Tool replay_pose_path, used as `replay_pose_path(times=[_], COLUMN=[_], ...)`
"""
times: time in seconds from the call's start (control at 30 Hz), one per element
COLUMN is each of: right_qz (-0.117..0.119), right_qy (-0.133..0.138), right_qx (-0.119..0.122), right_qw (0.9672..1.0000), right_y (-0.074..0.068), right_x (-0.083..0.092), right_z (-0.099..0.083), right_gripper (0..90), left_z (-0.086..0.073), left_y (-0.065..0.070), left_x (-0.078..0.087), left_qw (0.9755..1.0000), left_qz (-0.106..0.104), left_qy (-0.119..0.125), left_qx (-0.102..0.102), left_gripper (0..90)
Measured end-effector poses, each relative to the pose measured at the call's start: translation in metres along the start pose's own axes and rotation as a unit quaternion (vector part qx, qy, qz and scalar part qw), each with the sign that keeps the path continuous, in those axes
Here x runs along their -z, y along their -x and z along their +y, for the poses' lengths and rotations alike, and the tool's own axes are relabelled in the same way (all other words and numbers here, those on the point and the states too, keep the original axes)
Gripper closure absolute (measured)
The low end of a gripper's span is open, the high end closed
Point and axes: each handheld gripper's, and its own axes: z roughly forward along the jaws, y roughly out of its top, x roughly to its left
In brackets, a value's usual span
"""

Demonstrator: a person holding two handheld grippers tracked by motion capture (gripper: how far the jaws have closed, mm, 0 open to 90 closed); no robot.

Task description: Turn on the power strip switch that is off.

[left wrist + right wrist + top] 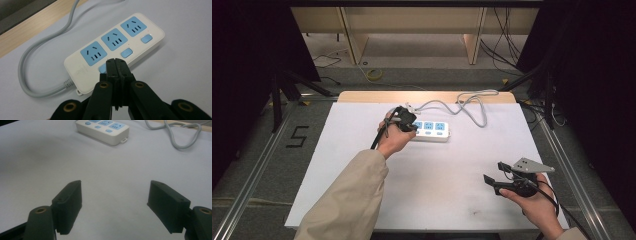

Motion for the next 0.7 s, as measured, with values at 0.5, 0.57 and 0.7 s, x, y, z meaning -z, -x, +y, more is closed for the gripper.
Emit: replay_pose_path(times=[0.5, 0.57, 0.7], right_qz=[0.0, 0.0, 0.001], right_qy=[-0.002, -0.002, -0.002], right_qx=[0.002, 0.002, 0.003], right_qw=[1.0, 1.0, 1.0], right_y=[0.001, 0.001, 0.0], right_x=[0.0, 0.0, 0.0], right_z=[0.0, 0.0, 0.0], right_gripper=[27.9, 27.9, 27.9], left_z=[0.008, 0.01, 0.01], left_y=[0.0, 0.001, 0.0], left_x=[-0.002, -0.002, -0.003], left_qw=[0.9999, 0.9999, 0.9999], left_qz=[0.001, 0.002, 0.001], left_qy=[-0.007, -0.007, -0.008], left_qx=[-0.012, -0.012, -0.011], left_gripper=[89.8, 89.8, 89.8])
